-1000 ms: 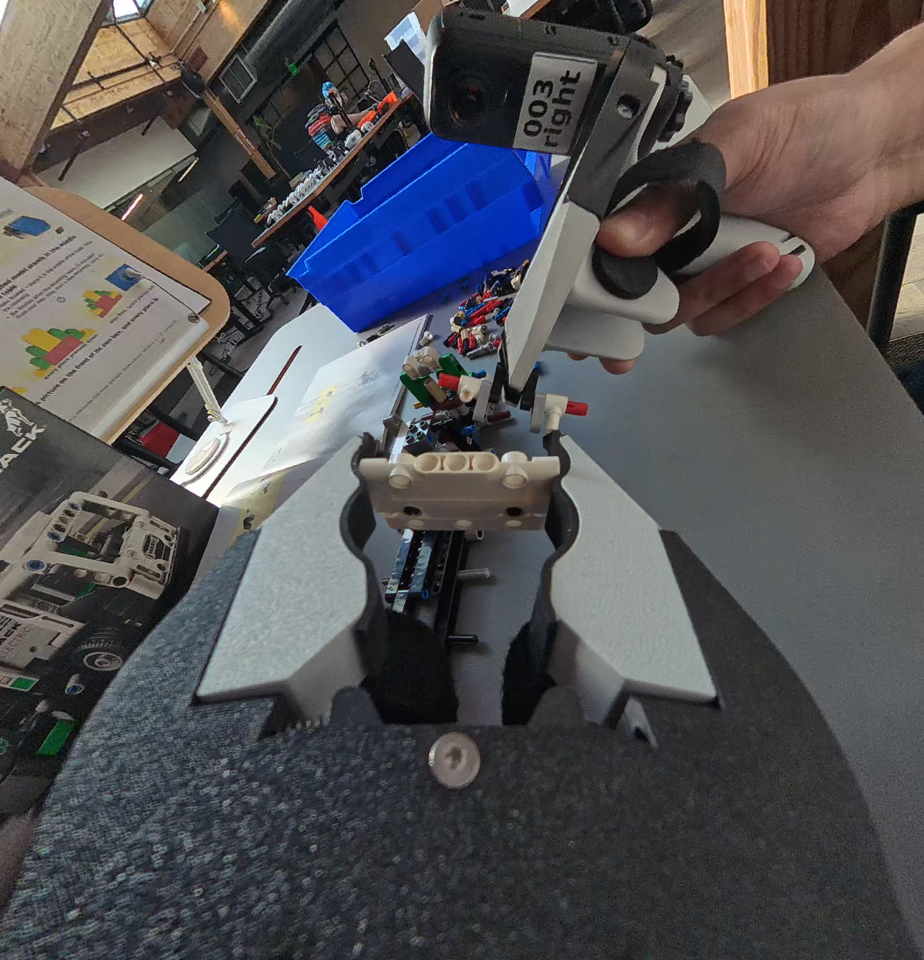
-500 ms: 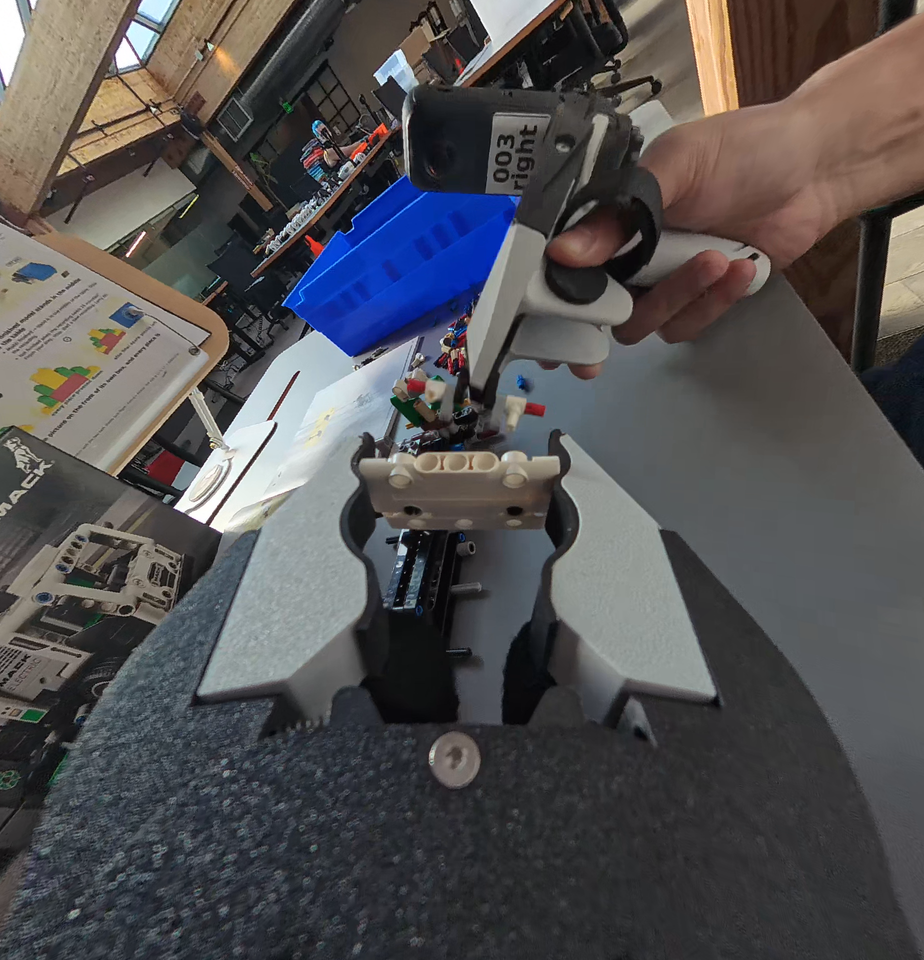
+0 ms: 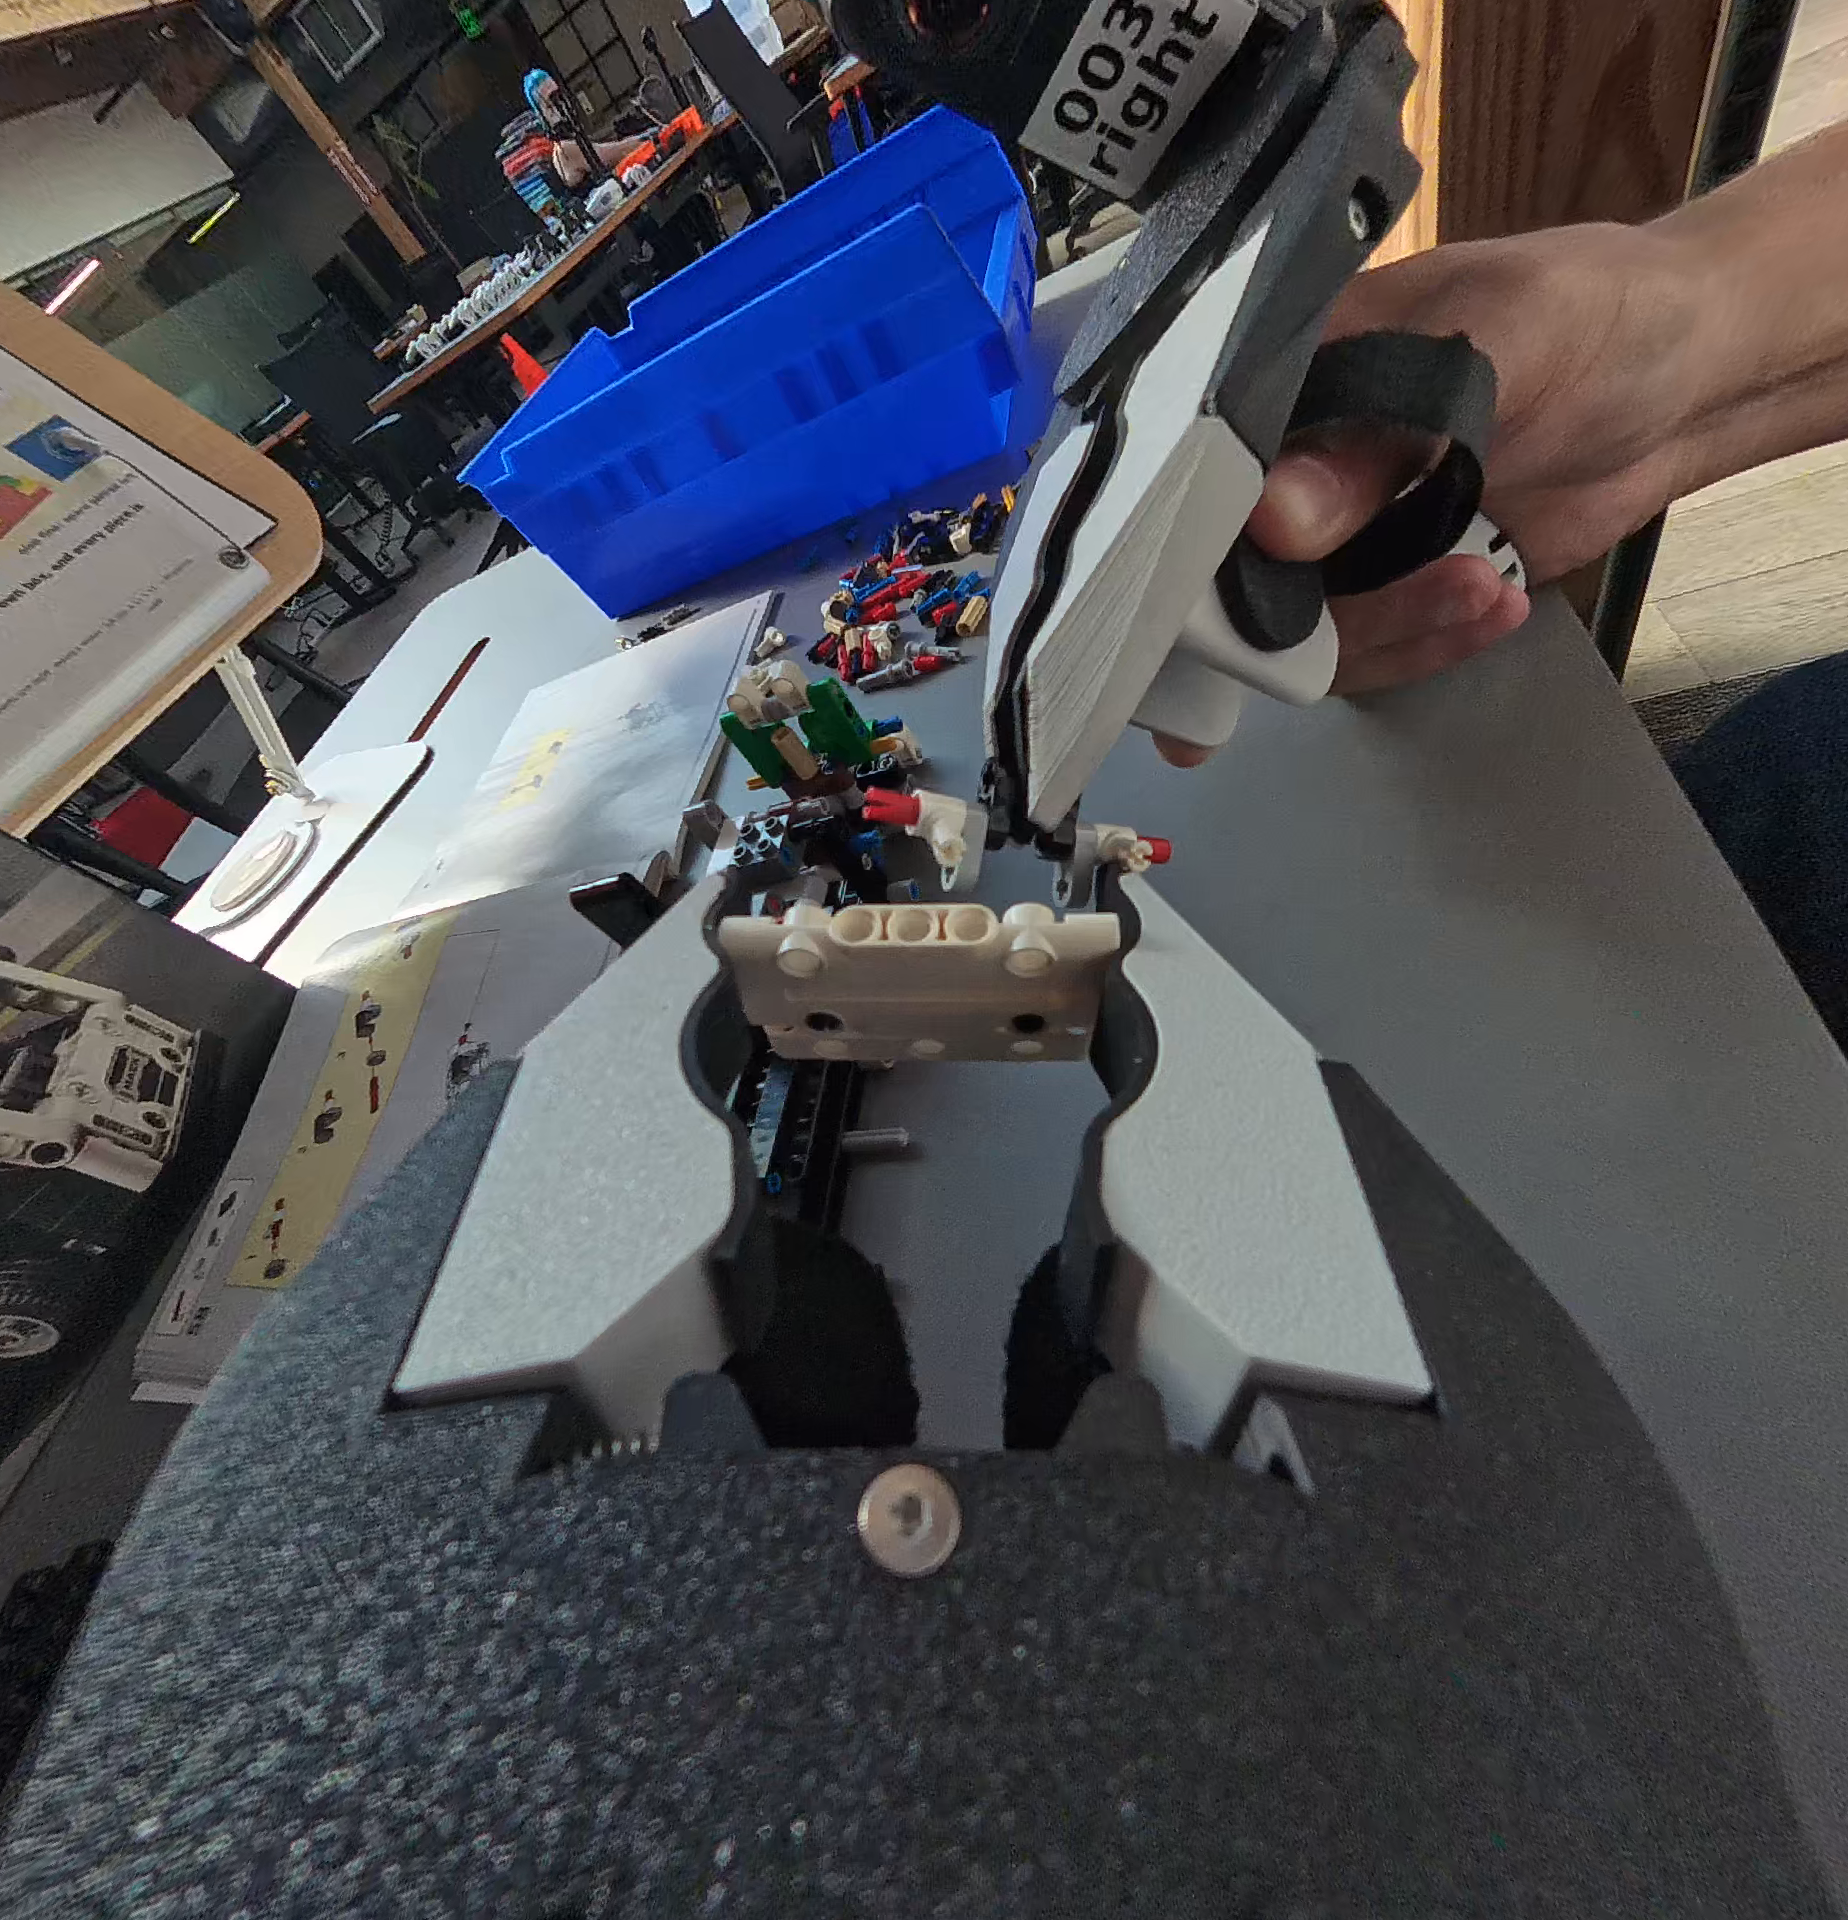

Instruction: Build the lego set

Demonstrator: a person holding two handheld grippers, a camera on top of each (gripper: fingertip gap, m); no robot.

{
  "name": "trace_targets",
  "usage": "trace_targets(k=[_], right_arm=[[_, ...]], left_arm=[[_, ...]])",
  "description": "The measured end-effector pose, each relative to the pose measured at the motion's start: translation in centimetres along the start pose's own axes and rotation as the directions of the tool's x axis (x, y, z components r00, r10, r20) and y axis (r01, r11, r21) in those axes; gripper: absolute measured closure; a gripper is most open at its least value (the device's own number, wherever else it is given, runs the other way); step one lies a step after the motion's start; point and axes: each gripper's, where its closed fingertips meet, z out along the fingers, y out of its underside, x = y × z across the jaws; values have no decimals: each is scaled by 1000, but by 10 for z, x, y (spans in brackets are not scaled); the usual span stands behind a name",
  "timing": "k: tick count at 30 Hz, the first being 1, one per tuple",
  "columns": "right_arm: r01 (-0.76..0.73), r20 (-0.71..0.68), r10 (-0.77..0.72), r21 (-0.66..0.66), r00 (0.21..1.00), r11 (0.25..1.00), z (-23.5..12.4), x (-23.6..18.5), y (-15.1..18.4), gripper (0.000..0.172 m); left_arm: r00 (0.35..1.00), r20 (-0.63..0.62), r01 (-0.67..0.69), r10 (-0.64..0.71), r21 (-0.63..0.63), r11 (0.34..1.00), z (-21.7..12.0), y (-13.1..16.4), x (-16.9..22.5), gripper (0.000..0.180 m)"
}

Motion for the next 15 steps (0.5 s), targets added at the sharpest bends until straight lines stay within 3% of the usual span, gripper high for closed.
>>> trace_targets(k=[8,15], right_arm=[[102,-94,-104,-20,990,995,4,4,3,166],[-76,-127,82,54,988,996,1,12,-9,166]], left_arm=[[999,-29,41,-42,-27,999,3,7,1,116],[971,133,-186,197,-94,978,3,9,-9,116]])
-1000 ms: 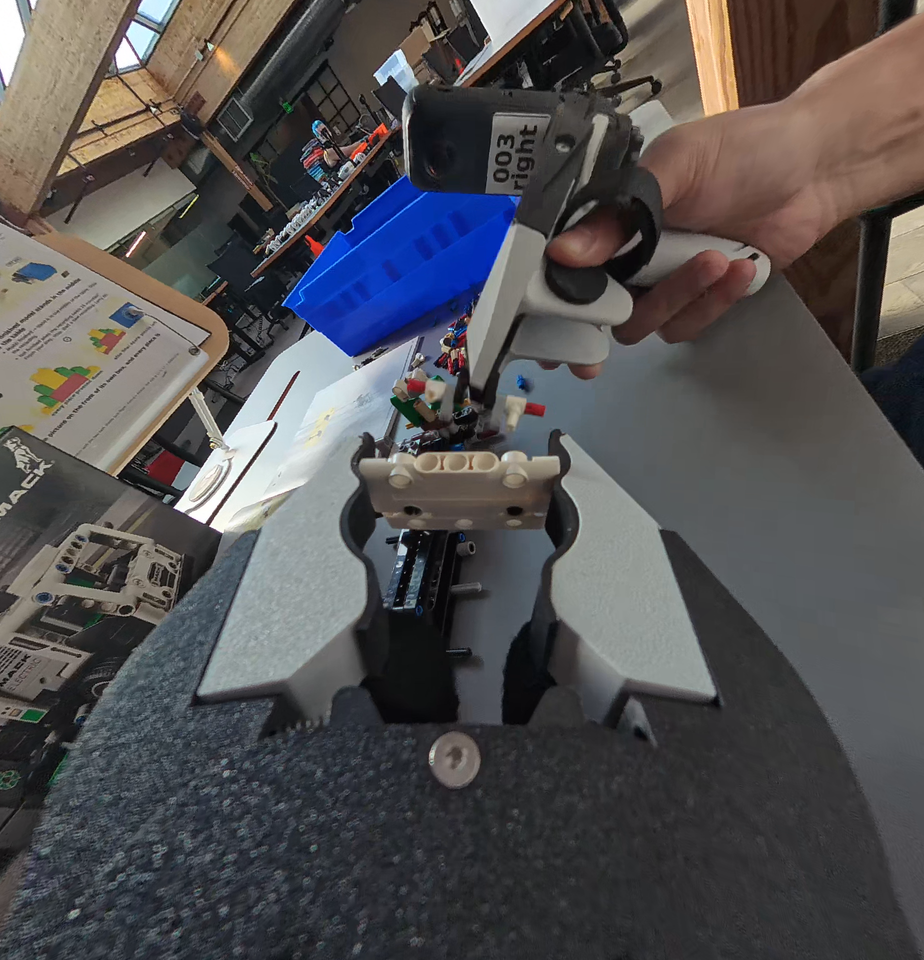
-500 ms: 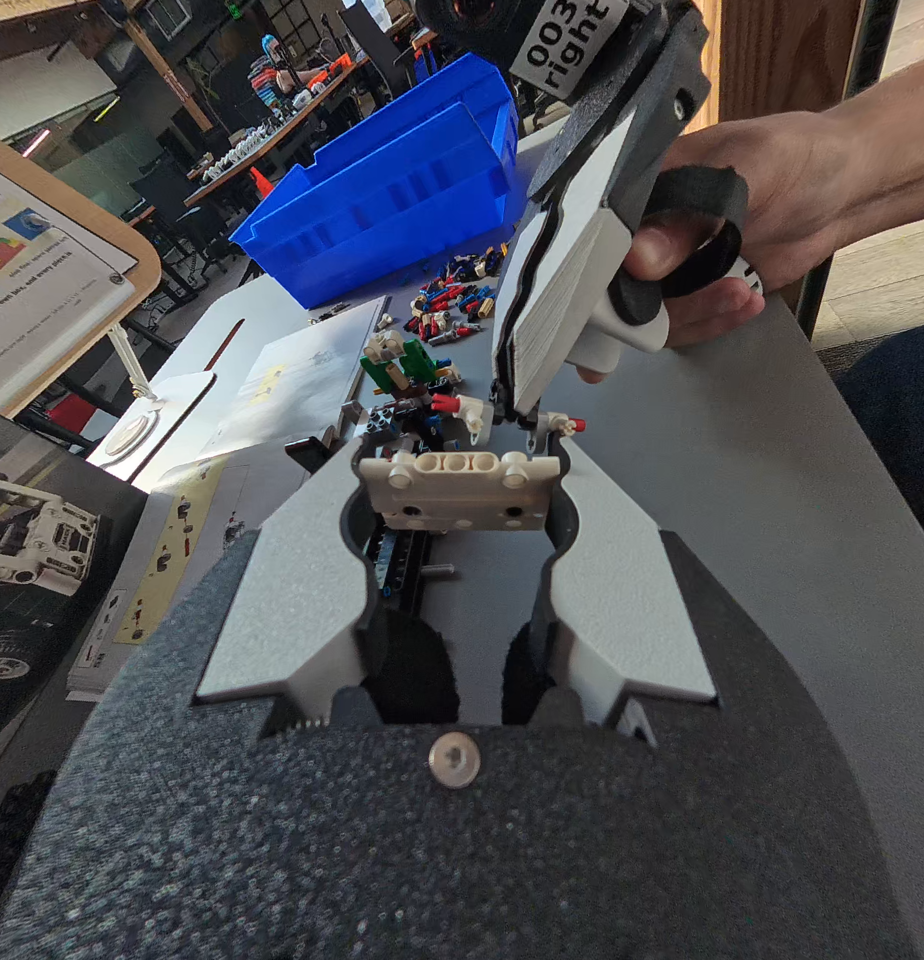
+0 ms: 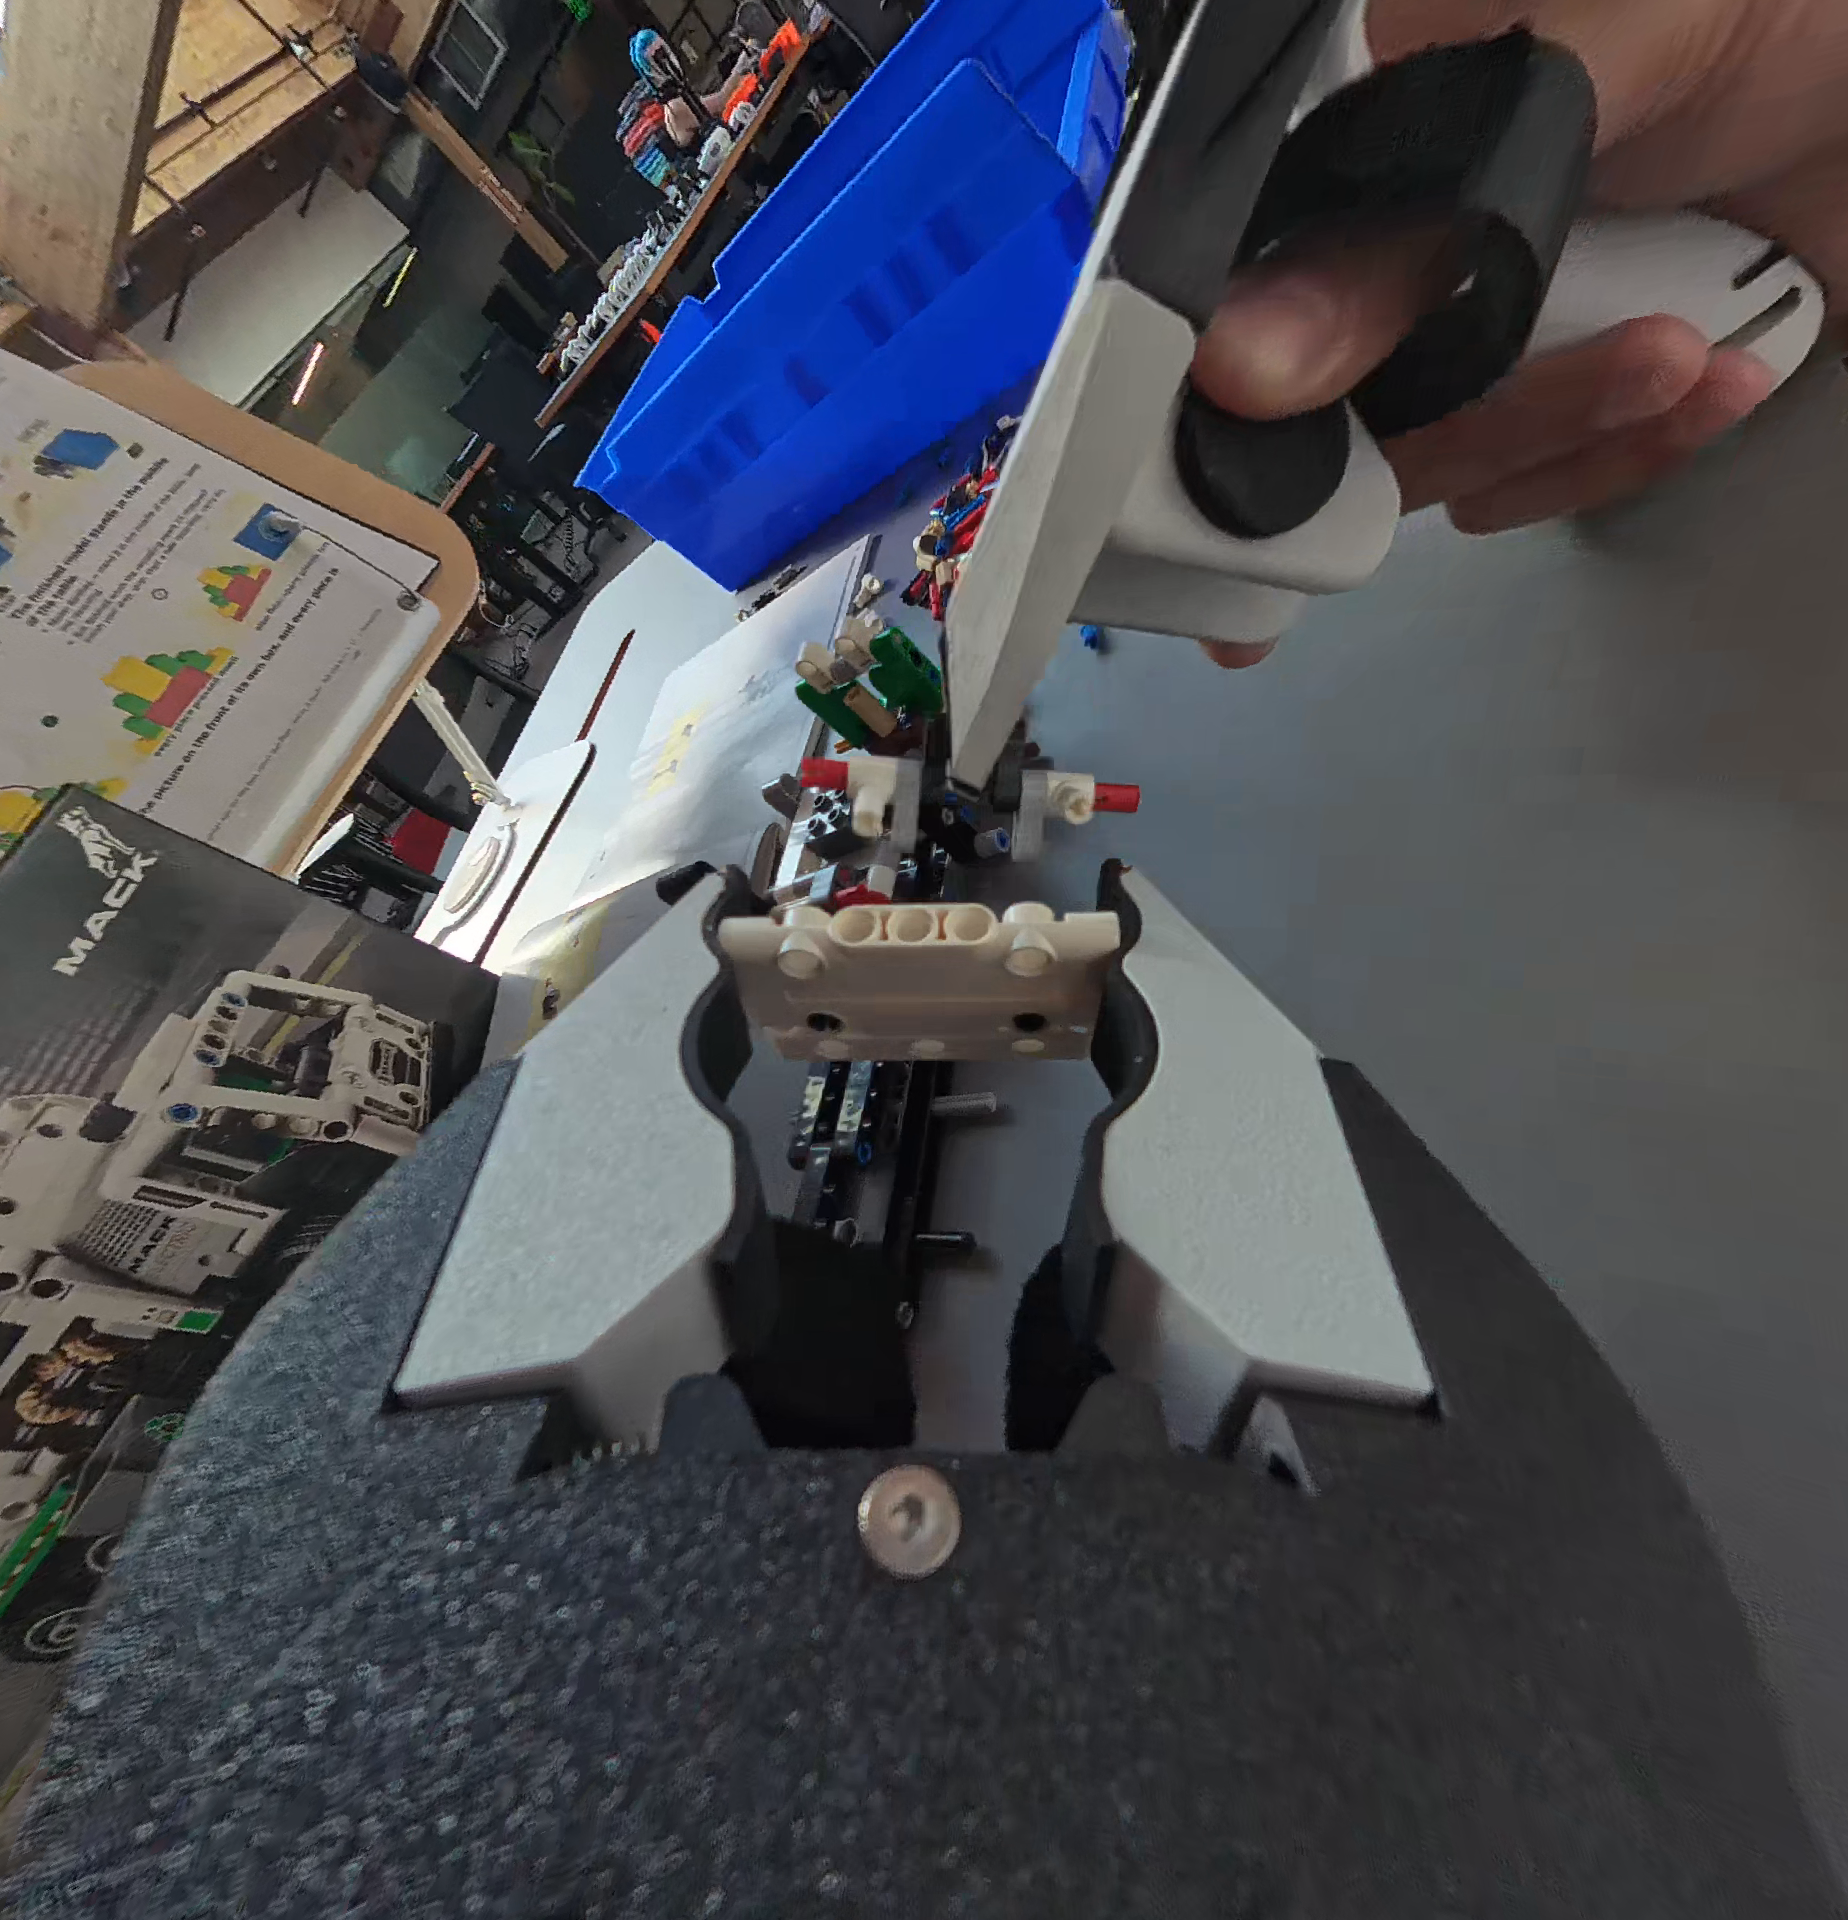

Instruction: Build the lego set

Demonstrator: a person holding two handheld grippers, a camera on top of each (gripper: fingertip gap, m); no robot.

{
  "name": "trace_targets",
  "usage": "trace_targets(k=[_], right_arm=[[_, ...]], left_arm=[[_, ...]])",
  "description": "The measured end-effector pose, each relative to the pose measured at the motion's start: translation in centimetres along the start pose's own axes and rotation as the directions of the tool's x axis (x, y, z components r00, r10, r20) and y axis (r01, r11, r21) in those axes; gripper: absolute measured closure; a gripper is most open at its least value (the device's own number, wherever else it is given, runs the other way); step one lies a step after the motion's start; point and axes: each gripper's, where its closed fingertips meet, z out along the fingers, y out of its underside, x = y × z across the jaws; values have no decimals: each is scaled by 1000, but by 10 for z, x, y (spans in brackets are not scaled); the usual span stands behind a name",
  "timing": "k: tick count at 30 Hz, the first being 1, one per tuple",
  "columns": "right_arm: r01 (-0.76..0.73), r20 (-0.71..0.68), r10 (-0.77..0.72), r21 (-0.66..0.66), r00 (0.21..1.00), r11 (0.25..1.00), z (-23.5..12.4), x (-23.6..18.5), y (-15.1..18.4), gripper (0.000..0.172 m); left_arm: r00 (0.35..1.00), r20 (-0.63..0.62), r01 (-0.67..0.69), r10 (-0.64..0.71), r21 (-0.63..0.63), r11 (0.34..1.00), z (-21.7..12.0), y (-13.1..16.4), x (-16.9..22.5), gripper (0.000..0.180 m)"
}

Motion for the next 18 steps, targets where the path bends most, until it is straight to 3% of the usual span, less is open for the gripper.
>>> trace_targets(k=[4,14,18], right_arm=[[-82,61,82,0,995,997,5,-12,-2,166],[9,-77,-11,-32,997,999,11,-8,4,166],[17,-71,-19,-23,997,1000,11,-11,3,166]], left_arm=[[999,-15,-39,40,27,999,-1,-6,9,116],[1000,-5,-26,26,14,1000,2,-5,8,116],[1000,6,-22,22,19,1000,2,-7,7,116]])
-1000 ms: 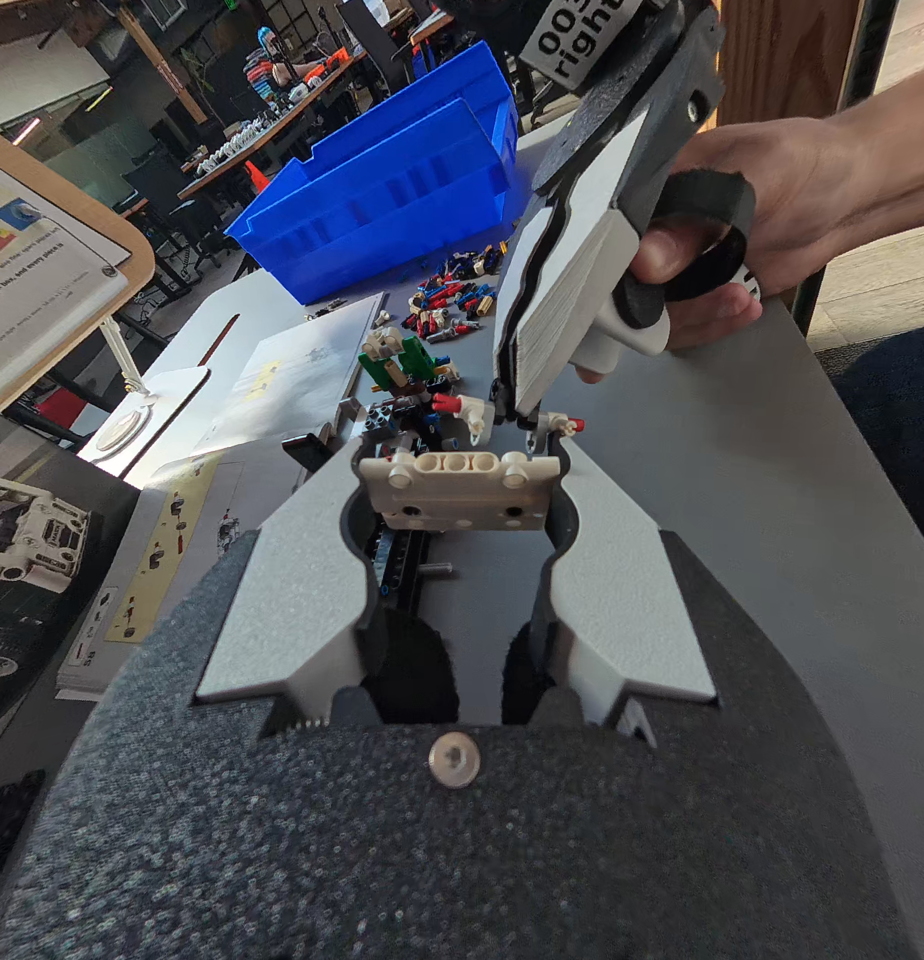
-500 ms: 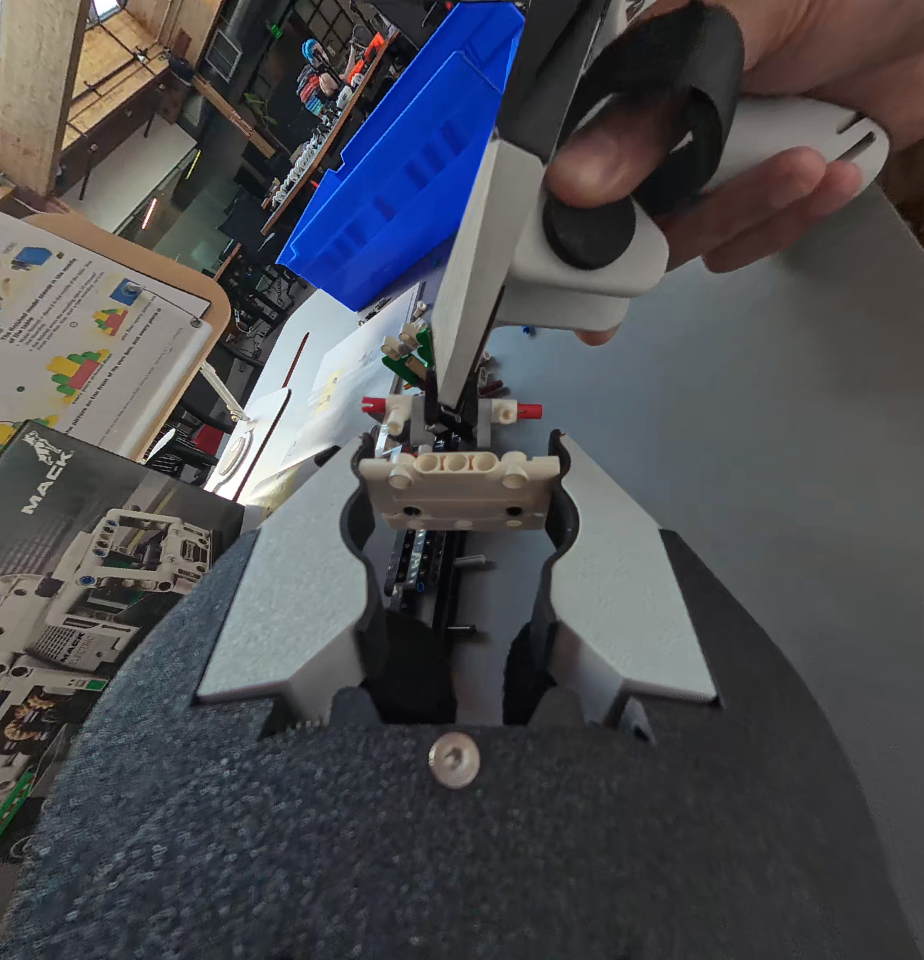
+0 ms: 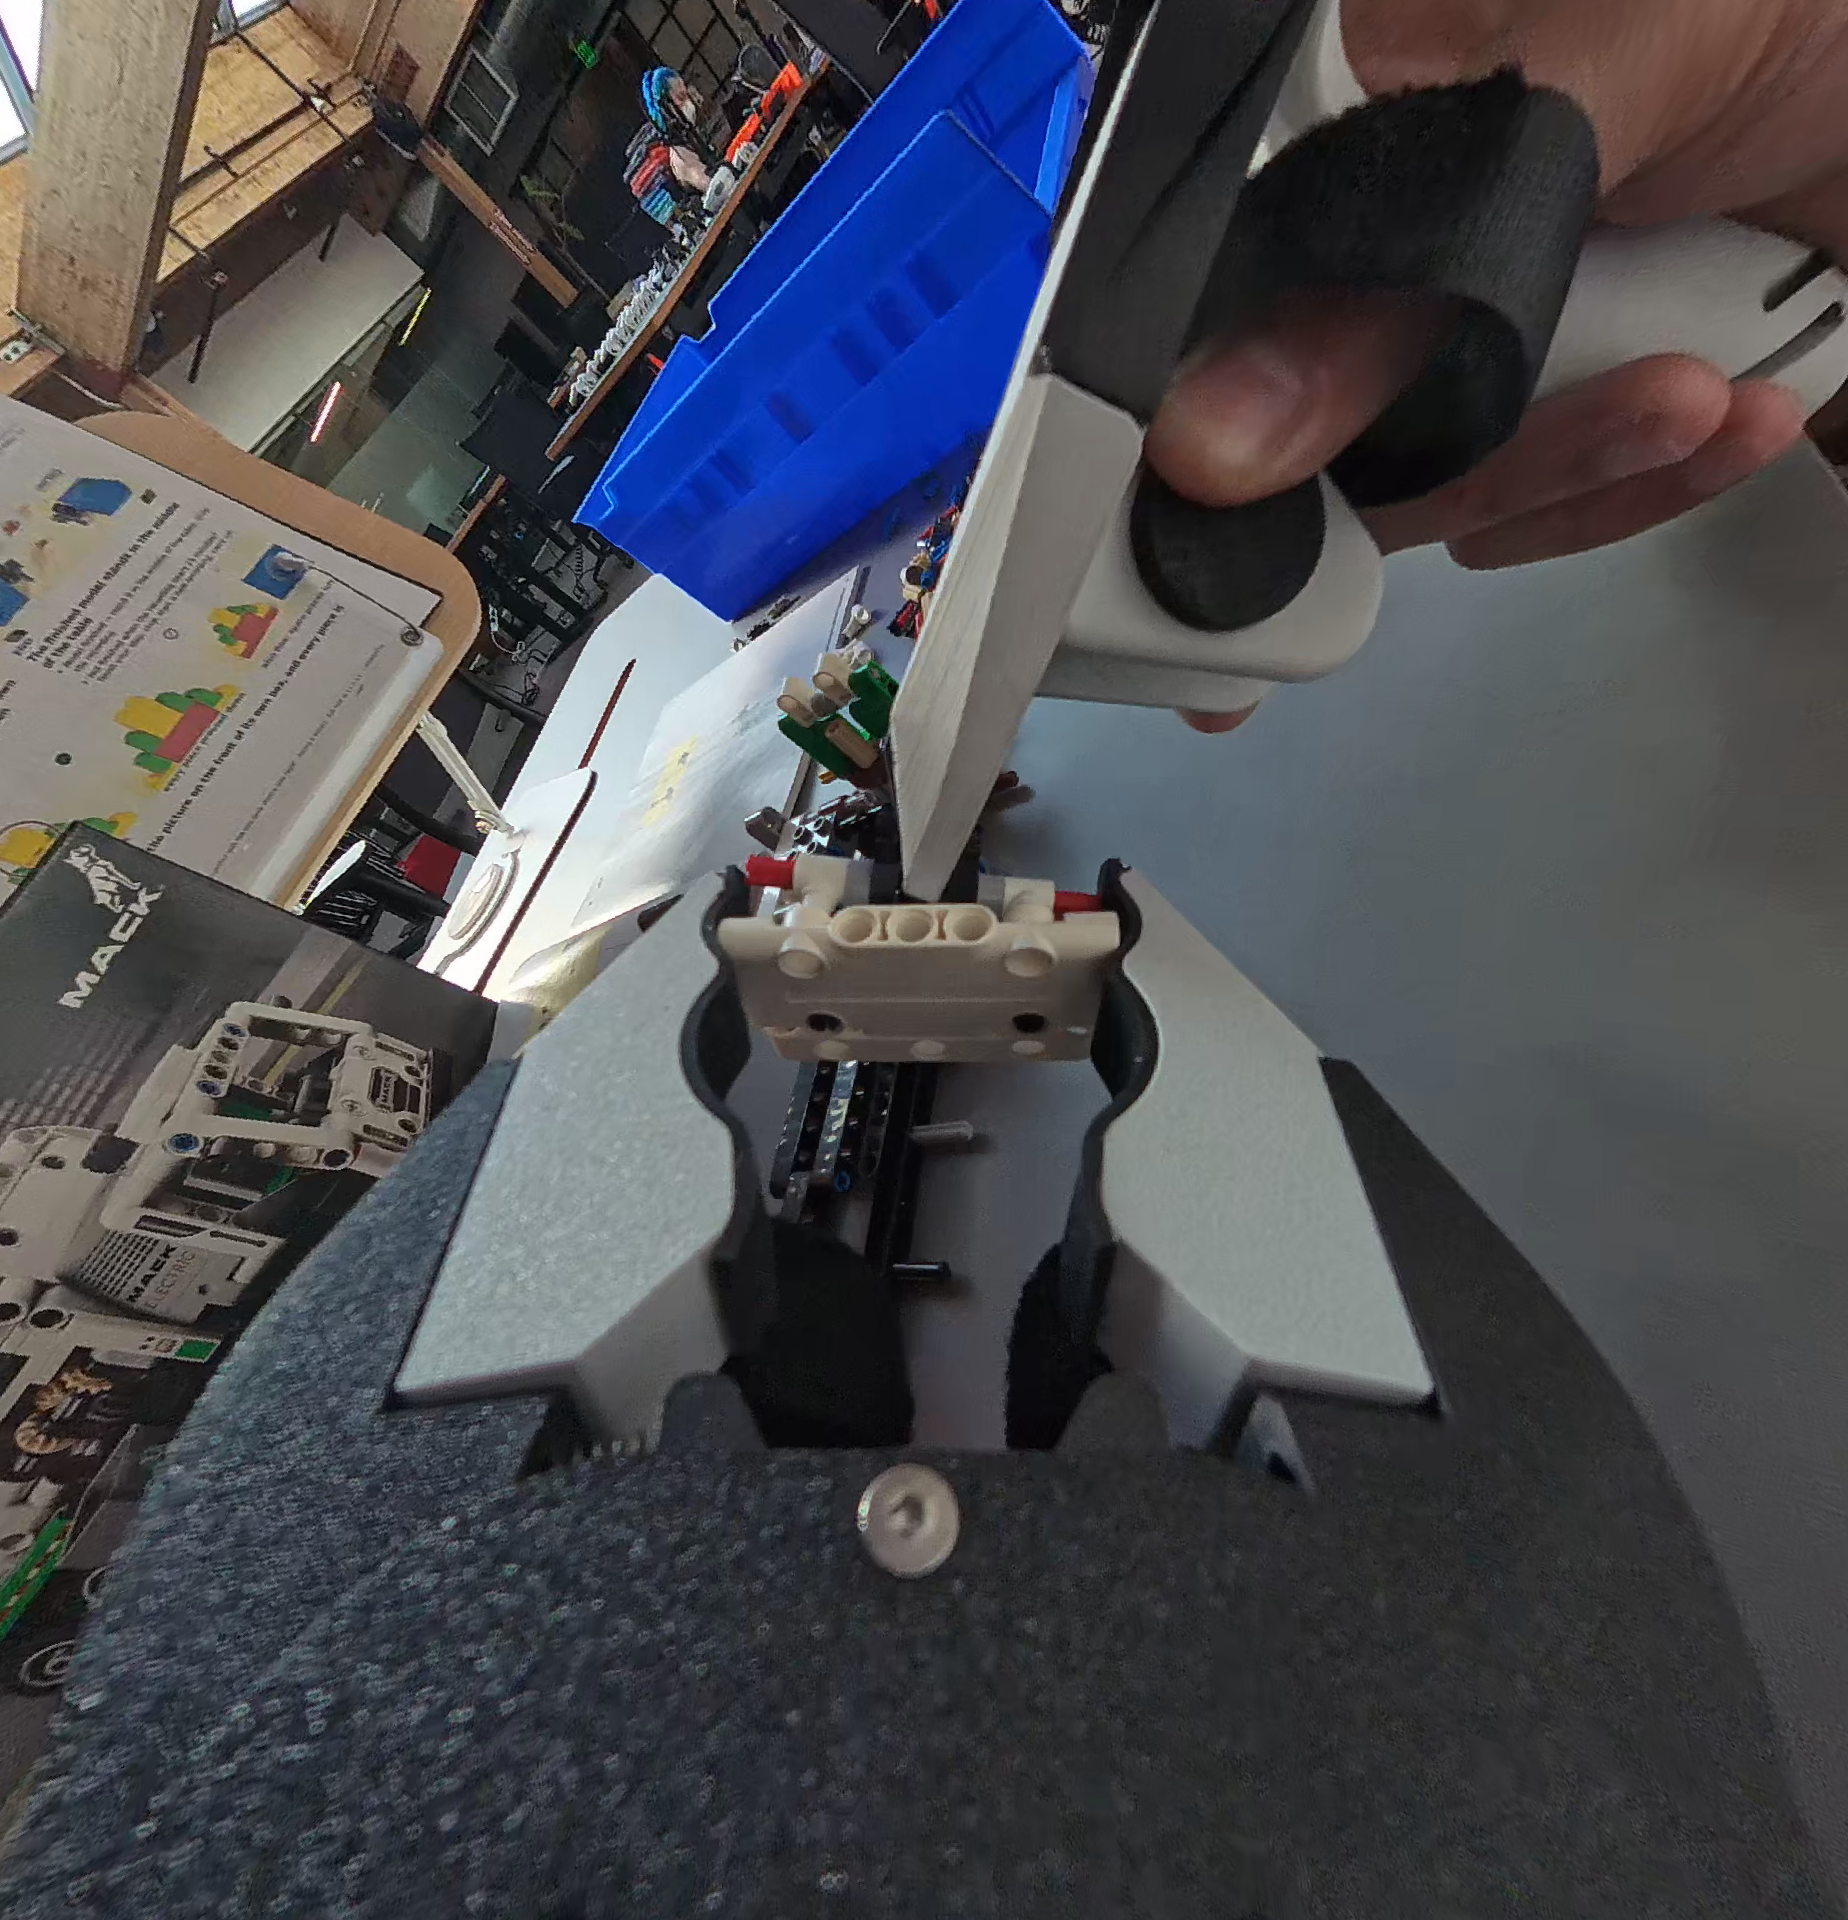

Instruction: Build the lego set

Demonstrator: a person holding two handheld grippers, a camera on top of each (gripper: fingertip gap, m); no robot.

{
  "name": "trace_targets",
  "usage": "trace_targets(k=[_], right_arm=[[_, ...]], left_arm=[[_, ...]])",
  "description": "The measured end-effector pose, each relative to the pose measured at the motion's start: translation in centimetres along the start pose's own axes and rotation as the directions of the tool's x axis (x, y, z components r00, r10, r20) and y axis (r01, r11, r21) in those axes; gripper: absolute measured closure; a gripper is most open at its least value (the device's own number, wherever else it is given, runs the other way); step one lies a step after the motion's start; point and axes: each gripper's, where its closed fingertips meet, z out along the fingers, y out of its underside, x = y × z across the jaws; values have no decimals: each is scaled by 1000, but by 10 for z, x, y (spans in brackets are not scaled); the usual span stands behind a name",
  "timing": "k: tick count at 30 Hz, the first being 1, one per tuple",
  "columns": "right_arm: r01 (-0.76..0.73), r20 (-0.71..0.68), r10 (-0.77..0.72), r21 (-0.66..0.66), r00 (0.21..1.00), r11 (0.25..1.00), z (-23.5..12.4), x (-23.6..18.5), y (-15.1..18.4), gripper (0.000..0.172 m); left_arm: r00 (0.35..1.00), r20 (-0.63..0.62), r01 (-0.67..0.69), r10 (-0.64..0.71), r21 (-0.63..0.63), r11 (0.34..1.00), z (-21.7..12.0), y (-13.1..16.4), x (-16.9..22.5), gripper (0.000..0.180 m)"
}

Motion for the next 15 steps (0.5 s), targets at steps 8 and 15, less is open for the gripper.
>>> trace_targets(k=[8,15], right_arm=[[89,-25,-90,-44,996,995,-1,0,3,166],[124,71,-121,-41,990,991,-7,-9,2,166]], left_arm=[[999,11,-33,33,-5,999,0,1,1,116],[995,31,-97,96,50,994,-5,-9,3,116]])
